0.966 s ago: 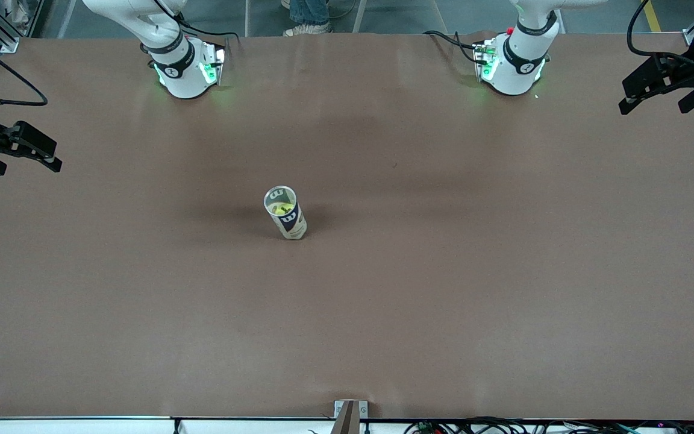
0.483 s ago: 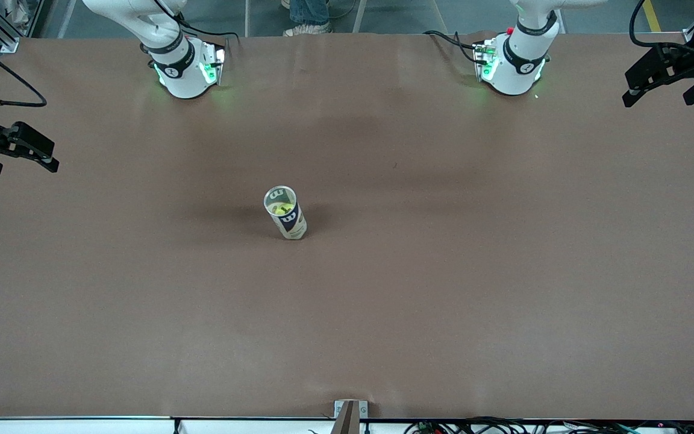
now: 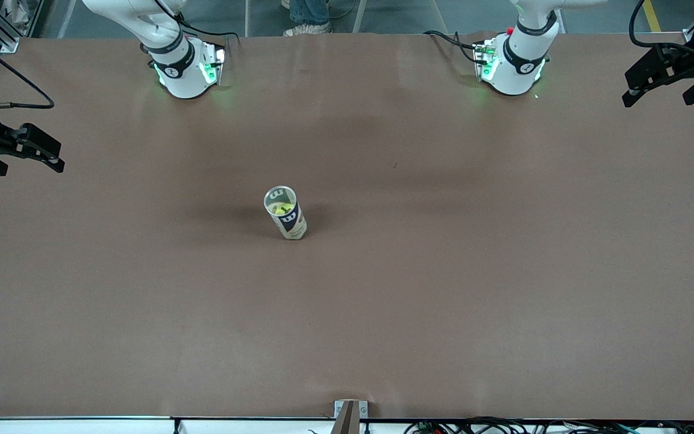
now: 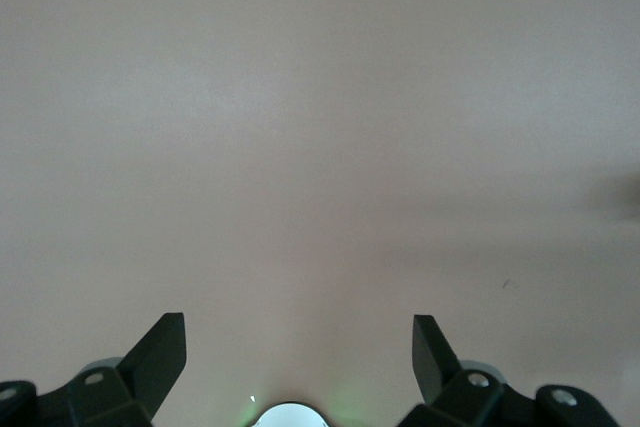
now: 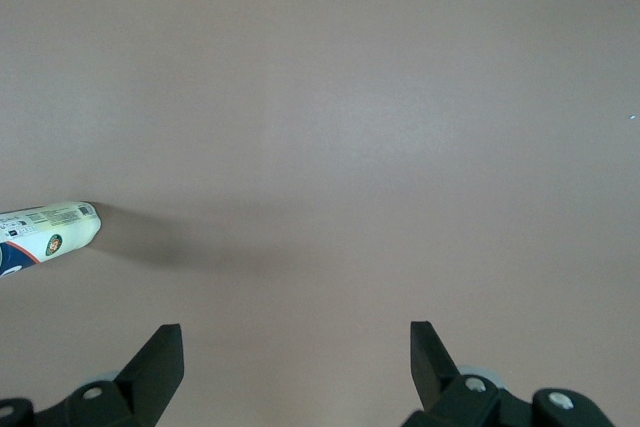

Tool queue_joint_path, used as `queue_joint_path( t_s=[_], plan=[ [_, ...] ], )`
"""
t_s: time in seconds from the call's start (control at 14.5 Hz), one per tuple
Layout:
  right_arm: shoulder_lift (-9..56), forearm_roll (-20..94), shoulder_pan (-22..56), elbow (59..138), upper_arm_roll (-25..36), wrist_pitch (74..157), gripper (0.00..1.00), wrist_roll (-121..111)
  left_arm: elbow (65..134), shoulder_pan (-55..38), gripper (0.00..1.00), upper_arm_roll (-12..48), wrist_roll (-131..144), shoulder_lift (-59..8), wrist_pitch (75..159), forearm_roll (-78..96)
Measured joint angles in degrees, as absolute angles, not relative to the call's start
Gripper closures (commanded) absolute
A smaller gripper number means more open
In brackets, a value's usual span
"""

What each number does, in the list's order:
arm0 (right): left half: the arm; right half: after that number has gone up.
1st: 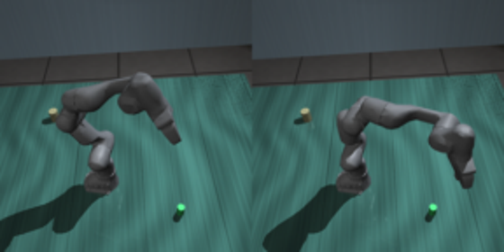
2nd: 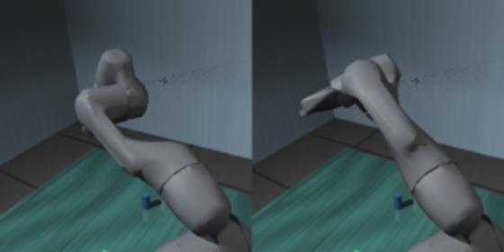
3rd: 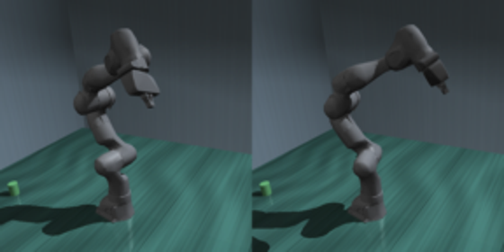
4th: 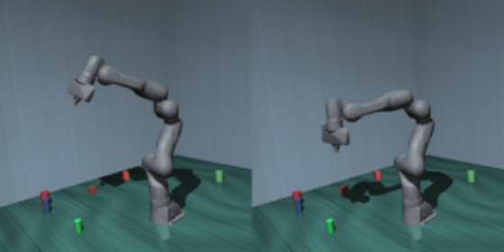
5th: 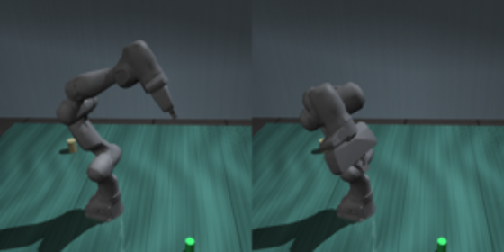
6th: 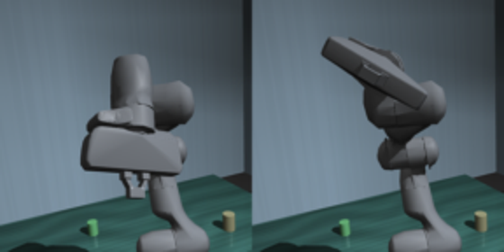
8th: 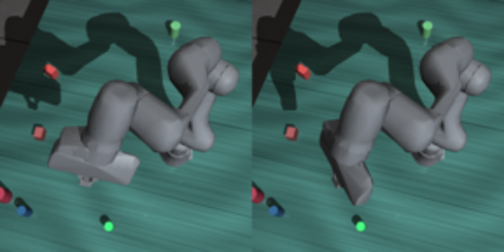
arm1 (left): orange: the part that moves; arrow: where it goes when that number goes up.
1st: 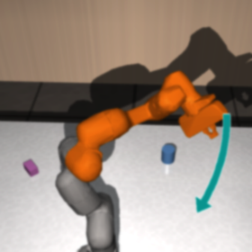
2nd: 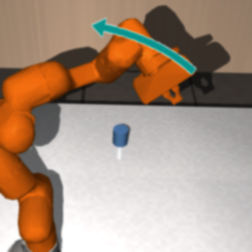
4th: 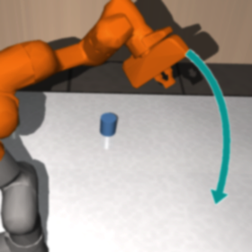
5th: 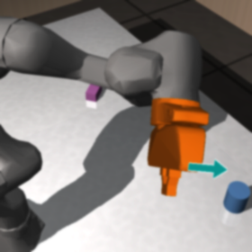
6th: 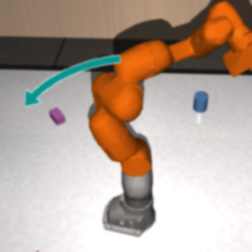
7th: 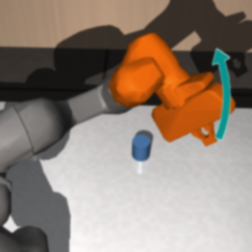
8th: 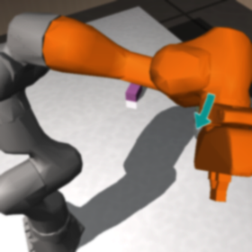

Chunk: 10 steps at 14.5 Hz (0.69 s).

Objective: Insert tennis ball vertically with right arm

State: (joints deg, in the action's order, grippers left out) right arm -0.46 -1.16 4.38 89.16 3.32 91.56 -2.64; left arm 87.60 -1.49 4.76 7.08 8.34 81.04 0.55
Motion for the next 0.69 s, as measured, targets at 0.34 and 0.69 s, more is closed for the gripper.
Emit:
queue_joint_path(
  t_s=[0.34,0.69],
  plan=[
    [-0.46,-1.18,4.38,89.17,3.32,91.56,0.00,-2.64,87.68,-1.49,0.00,4.76,7.19,8.36,80.24,0.55],
    [-0.46,-1.19,4.39,89.17,3.32,91.56,0.00,-2.64,87.68,-1.50,0.00,4.78,7.21,8.37,79.76,0.55]
  ],
)
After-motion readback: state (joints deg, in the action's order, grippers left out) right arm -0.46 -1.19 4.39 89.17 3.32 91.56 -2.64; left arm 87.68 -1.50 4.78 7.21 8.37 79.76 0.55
